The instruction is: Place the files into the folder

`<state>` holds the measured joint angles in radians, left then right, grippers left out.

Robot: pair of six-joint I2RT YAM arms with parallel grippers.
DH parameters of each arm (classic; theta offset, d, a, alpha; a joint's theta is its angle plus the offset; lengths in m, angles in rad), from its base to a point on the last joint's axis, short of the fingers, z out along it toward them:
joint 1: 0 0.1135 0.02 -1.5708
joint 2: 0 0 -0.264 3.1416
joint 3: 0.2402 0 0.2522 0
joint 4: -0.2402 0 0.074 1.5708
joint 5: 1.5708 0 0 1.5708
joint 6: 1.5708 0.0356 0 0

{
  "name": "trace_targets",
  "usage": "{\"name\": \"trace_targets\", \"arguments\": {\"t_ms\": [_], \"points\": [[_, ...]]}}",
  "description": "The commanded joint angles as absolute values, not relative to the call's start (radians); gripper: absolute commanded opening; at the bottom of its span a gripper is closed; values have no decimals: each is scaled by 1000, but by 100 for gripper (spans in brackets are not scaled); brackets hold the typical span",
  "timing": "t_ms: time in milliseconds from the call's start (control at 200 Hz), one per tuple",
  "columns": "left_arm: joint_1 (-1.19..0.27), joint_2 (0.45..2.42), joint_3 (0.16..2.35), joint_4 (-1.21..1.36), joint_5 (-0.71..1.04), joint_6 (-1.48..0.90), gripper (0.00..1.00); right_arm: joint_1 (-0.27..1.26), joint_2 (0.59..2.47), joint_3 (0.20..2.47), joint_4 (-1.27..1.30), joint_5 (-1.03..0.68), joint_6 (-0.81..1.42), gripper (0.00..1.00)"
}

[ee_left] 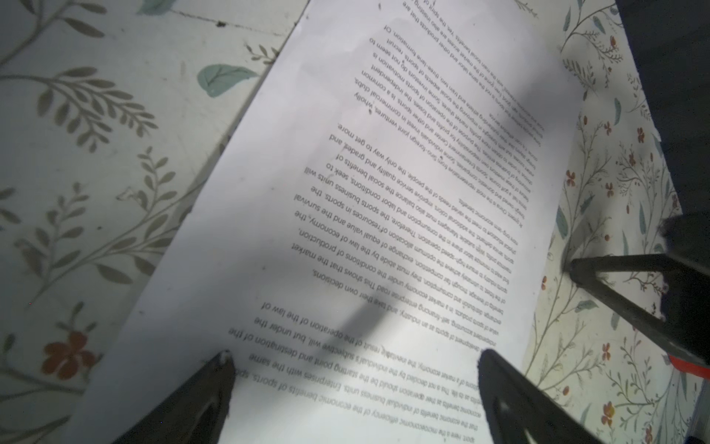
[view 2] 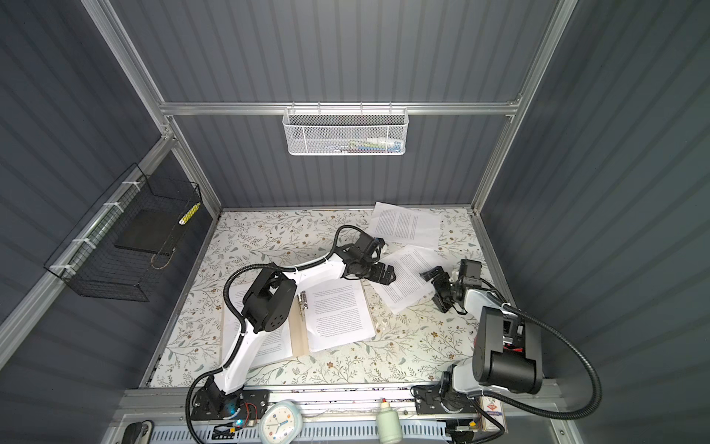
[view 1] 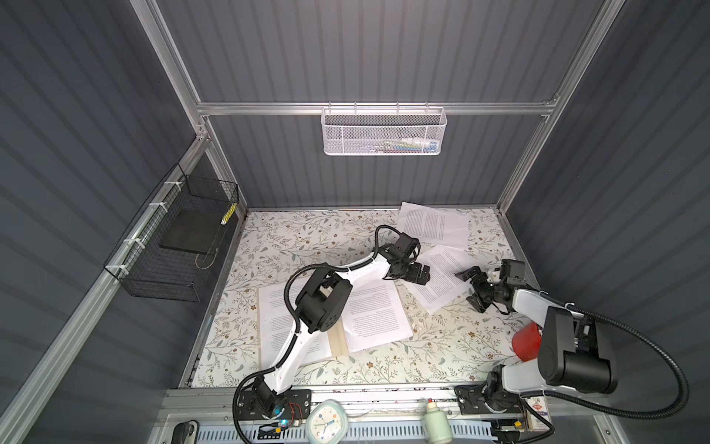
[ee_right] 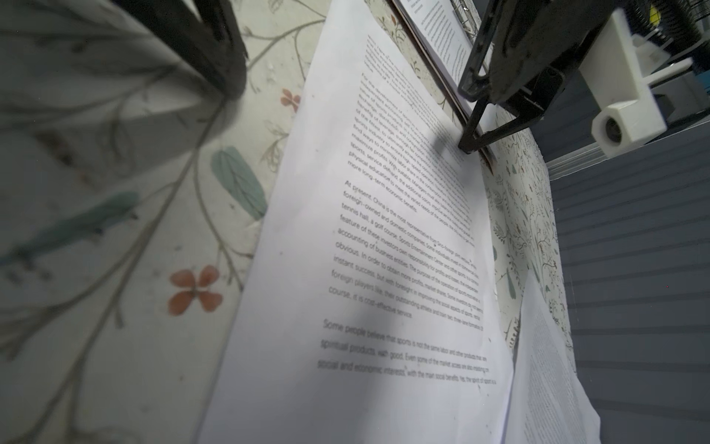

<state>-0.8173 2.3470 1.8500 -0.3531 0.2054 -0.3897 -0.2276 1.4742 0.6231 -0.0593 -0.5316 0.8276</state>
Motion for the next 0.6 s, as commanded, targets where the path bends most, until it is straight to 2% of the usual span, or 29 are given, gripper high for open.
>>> {"name": "trace_targets", "arguments": {"t_ms": [0,290,465,595], "points": [[-810,2411,1786,-490,186,-407,100,-221,1522,647,-49,-505,834,99],[-812,2421,1772,-490,180,-406,100,-135,1634,739,-95,-466,868,99],[-819,2434,1776,-500,188,-393,100,-98,1651,706,33,-548,920,99],[-822,2443,1778,-503,199,-393,100,-96,1659,644,247,-648,979,99]]}}
